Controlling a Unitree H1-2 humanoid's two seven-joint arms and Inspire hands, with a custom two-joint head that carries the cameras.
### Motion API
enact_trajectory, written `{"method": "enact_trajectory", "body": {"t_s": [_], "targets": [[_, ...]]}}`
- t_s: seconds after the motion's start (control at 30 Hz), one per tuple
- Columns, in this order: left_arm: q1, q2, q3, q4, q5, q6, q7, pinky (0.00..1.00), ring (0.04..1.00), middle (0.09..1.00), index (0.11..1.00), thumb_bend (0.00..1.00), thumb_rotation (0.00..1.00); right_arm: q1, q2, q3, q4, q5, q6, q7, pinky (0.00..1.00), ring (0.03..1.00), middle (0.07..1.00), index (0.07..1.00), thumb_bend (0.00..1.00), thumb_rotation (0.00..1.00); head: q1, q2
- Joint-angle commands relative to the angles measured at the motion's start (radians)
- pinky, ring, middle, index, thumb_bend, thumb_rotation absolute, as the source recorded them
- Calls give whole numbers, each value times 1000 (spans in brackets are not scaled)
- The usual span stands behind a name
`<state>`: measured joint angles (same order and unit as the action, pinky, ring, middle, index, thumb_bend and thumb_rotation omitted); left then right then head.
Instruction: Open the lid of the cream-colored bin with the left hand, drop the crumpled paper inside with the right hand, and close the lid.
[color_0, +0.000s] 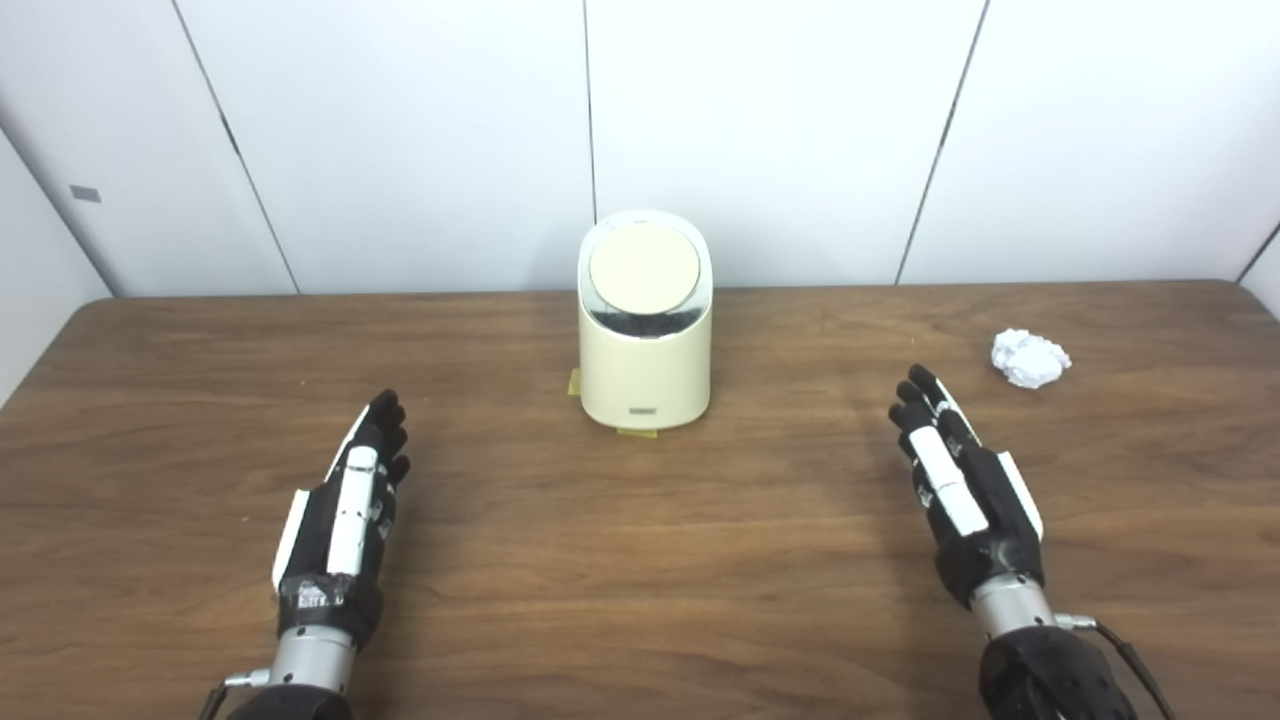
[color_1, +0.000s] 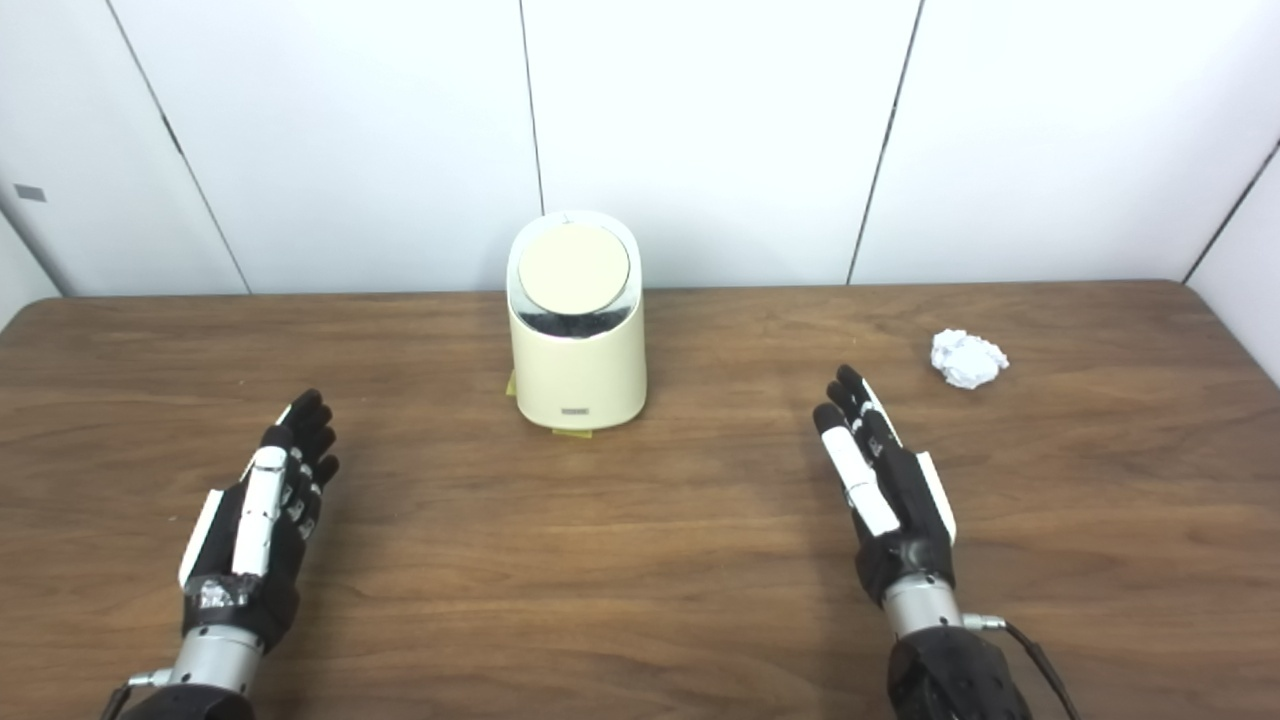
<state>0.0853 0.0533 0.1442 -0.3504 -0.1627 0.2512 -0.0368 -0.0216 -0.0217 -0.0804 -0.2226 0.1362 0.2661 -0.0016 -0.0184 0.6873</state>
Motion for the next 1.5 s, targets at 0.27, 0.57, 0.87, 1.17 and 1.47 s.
{"method": "enact_trajectory", "body": {"t_s": [0.27,0.57,0.87,1.17,1.47], "targets": [[-329,54,-70,-102,210,175,59,918,906,904,950,745,370,-30,-5,-7,12,11,-66,13,1000,947,951,945,593,644,7,-12],[-674,156,-165,60,396,219,-90,881,925,925,947,917,256,-27,-3,-3,24,3,-89,9,1000,935,941,941,512,582,11,-17],[-845,174,-276,230,629,218,-218,803,895,912,936,941,159,-30,-3,1,29,-1,-88,9,1000,938,948,951,505,605,19,-19],[-904,221,-437,348,790,115,-195,773,897,907,947,939,134,-29,-4,13,21,-13,-80,10,1000,949,954,966,519,657,22,-15],[-936,250,-552,441,991,-5,-122,815,881,906,931,963,144,-33,9,24,21,-36,-78,-1,1000,938,947,969,505,654,20,-14]]}}
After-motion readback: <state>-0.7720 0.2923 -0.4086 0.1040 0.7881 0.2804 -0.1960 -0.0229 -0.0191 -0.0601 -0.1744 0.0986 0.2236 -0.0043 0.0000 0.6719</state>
